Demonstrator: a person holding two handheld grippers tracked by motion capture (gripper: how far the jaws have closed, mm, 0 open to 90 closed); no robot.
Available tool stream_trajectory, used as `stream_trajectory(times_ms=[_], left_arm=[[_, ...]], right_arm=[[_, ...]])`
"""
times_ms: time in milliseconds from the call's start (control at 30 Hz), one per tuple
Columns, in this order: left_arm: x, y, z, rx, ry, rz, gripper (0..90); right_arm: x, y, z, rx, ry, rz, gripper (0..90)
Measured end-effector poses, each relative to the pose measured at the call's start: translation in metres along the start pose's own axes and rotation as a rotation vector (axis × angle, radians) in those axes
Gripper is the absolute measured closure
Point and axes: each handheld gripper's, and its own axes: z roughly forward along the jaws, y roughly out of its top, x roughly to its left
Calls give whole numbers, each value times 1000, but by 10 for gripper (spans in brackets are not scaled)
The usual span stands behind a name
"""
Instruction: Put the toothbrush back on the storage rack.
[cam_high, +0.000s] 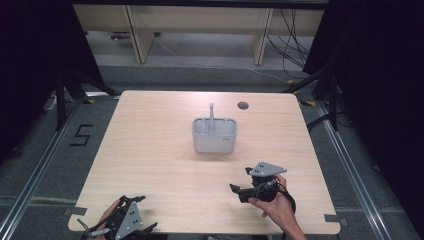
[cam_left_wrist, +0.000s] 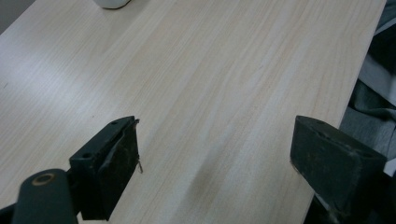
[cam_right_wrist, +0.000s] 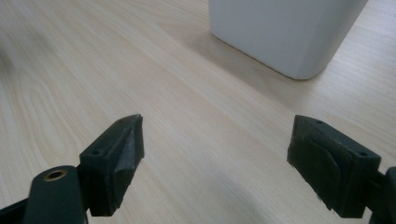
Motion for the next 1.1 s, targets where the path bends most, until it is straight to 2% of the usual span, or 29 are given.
stream_trajectory(times_ms=[33, 100, 133, 167, 200, 233, 300, 400, 433, 467, 533, 567, 600, 633, 800, 933, 967, 1067, 1100], left_arm=[[0, 0, 0, -2, 8, 1, 150], [0, 0, -1, 6, -8, 7, 149], [0, 0, 0, -3, 1, -4, 150], [0, 0, 0, 5, -5, -1, 149], [1, 0, -1, 17, -6, 9, 150], [0, 0, 0, 9, -7, 5, 150], [0, 0, 0, -1, 1, -5, 149], [0, 0, -1, 8, -7, 5, 149], [0, 0, -1, 10, -8, 7, 149], [0, 0, 0, 0, 1, -4, 149], [1, 0, -1, 11, -8, 6, 149], [0, -1, 0, 8, -7, 2, 149], [0, -1, -1, 10, -8, 3, 149], [0, 0, -1, 9, -7, 5, 149], [0, 0, -1, 13, -6, 7, 150], [0, -1, -1, 10, -5, 5, 150], [0, -1, 0, 9, 5, 5, 150], [0, 0, -1, 13, -7, 10, 149], [0, 0, -1, 9, -7, 8, 150]], right_arm=[[0, -1, -1, -1, 3, -9, 188], [1, -2, -1, -4, -3, 3, 186], [1, -2, -2, -3, -2, 2, 184], [0, -3, -2, -6, -4, -12, 180], [2, -4, -3, 3, 4, 14, 174], [3, -4, -4, 7, 2, 29, 168], [1, -6, -5, -3, 4, 9, 165], [3, -9, -8, 4, -3, 24, 161], [2, -11, -8, 0, -1, 5, 161], [2, -12, -9, -7, -12, 6, 161], [2, -14, -11, 0, -6, -5, 161], [4, -16, -14, 12, -11, 21, 161], [4, -16, -14, 12, -11, 21, 161], [1, -17, -13, -5, -15, -17, 161], [2, -24, -21, 2, -28, 17, 162], [-1, -28, -24, 0, -43, -9, 162], [0, -29, -24, 2, -40, 4, 162], [-1, -32, -26, 14, -33, 15, 161], [-1, -33, -27, 19, -38, 5, 161]])
